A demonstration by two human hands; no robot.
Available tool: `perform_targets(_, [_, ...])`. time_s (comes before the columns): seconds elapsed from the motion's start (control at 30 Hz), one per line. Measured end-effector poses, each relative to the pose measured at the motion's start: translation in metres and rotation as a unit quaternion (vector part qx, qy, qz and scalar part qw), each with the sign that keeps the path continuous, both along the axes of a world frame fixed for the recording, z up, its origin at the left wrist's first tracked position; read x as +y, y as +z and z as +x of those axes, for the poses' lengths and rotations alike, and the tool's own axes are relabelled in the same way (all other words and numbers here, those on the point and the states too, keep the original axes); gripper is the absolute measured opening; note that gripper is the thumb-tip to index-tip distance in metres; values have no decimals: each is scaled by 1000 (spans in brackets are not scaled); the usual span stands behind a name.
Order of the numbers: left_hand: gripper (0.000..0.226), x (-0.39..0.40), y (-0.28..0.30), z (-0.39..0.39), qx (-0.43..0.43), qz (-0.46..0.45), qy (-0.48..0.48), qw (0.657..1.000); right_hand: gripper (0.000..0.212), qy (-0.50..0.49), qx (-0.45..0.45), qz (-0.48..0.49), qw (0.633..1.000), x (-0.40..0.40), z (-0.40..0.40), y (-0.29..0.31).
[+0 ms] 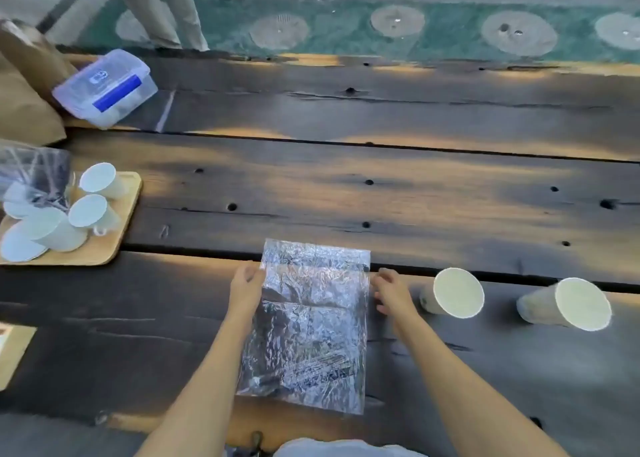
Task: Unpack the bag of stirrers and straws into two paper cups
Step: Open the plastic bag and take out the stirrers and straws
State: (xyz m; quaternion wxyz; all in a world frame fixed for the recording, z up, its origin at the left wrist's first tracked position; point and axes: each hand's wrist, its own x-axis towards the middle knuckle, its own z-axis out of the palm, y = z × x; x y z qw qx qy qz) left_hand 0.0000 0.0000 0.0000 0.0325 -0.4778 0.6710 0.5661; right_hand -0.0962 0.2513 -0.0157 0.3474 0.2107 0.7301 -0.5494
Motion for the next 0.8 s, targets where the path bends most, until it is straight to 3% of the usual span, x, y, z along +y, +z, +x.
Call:
perform_targets(0.1, [55, -9, -9, -20, -16, 11, -22, 1000, 54, -6, -3, 32, 999, -11, -17, -10])
perform_targets(0.23, [53, -21, -28, -38, -55, 17, -26, 998, 50, -8, -25, 38, 999, -20, -27, -21])
perform_targets(0.37, [48, -26, -37, -51, -52, 4, 3, 999, 28, -19, -3, 43, 999, -27, -33, -25])
perform_targets(0.47, [27, -27, -35, -54, -43, 12, 15, 999, 1, -22, 16, 35, 999, -25, -32, -23])
perform_targets(0.53, [10, -29, -32, -49, -22, 15, 6, 1000, 12, -37, 38, 22, 998, -21, -29, -14])
perform_targets(0.8, [31, -9, 24, 3, 95, 56, -13, 994, 21, -57, 135, -61, 987, 16, 11, 50])
